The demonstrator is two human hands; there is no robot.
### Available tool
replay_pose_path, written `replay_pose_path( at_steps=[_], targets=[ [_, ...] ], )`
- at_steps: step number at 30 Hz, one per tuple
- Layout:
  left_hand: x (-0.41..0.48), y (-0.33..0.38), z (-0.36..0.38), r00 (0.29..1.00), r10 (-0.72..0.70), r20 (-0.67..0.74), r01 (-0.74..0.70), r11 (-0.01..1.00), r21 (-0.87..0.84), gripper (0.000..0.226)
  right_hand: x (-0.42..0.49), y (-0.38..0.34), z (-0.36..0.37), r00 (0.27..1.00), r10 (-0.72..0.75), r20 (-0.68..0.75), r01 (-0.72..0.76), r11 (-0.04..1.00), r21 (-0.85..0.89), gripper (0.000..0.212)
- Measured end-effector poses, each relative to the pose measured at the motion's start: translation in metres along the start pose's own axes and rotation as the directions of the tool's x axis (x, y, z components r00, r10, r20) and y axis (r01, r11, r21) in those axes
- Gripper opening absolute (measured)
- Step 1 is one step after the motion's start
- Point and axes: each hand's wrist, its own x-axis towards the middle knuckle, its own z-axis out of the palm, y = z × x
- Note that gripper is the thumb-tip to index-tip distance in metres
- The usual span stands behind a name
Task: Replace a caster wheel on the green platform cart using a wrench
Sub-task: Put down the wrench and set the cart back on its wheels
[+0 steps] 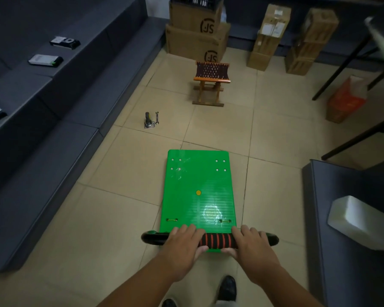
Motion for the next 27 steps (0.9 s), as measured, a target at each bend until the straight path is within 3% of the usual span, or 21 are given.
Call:
replay_pose_path(
  at_steps=[6, 16, 21, 27],
  targets=[
    [0.046, -0.016, -0.02, 1.0, 0.008, -0.001, -0.008, 1.0, 0.01, 0.044, 0.044, 0.02, -0.019, 0.999, -0.014, -0.039, 0.014, 1.0, 0.017, 0.088],
    [0.141, -0.053, -0.082, 0.998, -0.053, 0.024, 0.052, 0.998, 0.042, 0.065, 0.151, 0.051, -0.083, 0.999, -0.041, 0.036, 0.038, 0.996, 0.08, 0.073],
    [0.198, -0.079, -0.122, 0.996, -0.079, 0.04, 0.078, 0.996, 0.032, 0.049, 0.211, 0.068, -0.117, 0.998, -0.064, 0.014, 0.062, 0.994, 0.088, 0.068],
    [0.262, -0.107, -0.166, 0.997, -0.078, 0.01, 0.078, 0.997, 0.003, 0.047, 0.282, 0.088, -0.158, 0.998, -0.06, 0.008, 0.059, 0.995, 0.079, 0.073]
  ],
)
